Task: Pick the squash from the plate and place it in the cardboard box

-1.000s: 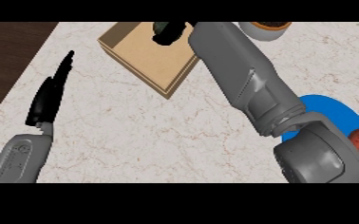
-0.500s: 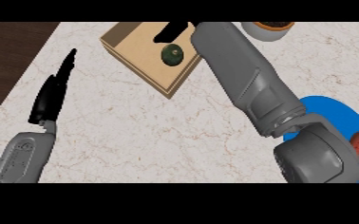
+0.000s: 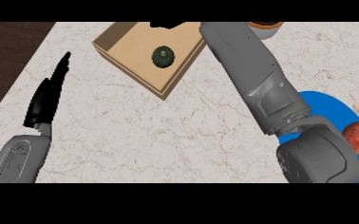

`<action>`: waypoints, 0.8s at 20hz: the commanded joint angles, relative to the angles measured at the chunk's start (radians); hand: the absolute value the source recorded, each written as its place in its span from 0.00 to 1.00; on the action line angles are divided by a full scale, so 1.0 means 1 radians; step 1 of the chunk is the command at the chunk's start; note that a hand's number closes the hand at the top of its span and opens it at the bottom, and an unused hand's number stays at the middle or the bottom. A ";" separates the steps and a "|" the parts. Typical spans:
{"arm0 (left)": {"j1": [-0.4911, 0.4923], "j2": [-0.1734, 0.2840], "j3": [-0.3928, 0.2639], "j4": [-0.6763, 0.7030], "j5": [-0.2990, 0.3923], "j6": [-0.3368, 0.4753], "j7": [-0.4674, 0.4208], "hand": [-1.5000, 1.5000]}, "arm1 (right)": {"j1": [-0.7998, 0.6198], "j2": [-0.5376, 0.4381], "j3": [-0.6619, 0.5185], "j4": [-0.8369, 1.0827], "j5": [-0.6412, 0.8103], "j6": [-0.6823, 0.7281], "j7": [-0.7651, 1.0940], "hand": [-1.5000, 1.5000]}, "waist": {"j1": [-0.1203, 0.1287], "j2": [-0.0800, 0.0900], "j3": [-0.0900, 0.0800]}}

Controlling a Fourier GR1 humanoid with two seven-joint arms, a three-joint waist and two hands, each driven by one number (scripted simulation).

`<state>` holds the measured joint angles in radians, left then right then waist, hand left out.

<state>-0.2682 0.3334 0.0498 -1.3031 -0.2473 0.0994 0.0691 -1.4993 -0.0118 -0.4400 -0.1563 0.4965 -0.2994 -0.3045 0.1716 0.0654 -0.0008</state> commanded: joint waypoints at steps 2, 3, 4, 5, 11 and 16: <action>0.017 0.007 0.022 0.014 0.003 0.012 -0.017 0.50 | 0.055 -0.057 -0.054 -0.015 -0.055 0.072 -0.092 0.00 | -0.035 -0.002 0.000; 0.015 0.002 0.018 0.010 0.001 0.014 -0.004 0.50 | 0.048 -0.060 -0.073 -0.020 -0.072 0.056 -0.085 0.00 | -0.033 -0.003 0.001; 0.025 -0.009 0.017 0.014 -0.001 0.025 -0.007 0.50 | 0.043 -0.084 -0.073 -0.013 -0.070 0.071 -0.072 0.00 | -0.031 -0.002 0.000; 0.032 0.019 0.029 -0.003 0.011 0.000 -0.009 0.50 | 0.053 -0.109 -0.077 -0.010 -0.072 0.082 -0.070 0.00 | -0.036 -0.010 0.001; 0.034 0.017 0.038 -0.006 0.011 0.009 0.003 0.50 | 0.132 -0.237 -0.073 0.002 -0.065 0.204 -0.138 0.00 | -0.062 -0.012 0.002; 0.048 0.030 0.055 -0.013 0.030 -0.009 -0.007 0.50 | 0.149 -0.325 -0.061 0.011 -0.052 0.298 -0.154 0.00 | -0.063 -0.016 0.002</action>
<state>-0.2300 0.3585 0.0992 -1.3029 -0.2265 0.1003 0.0627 -1.3834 -0.2448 -0.5061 -0.1568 0.4336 -0.0556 -0.4544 0.1185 0.0437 -0.0062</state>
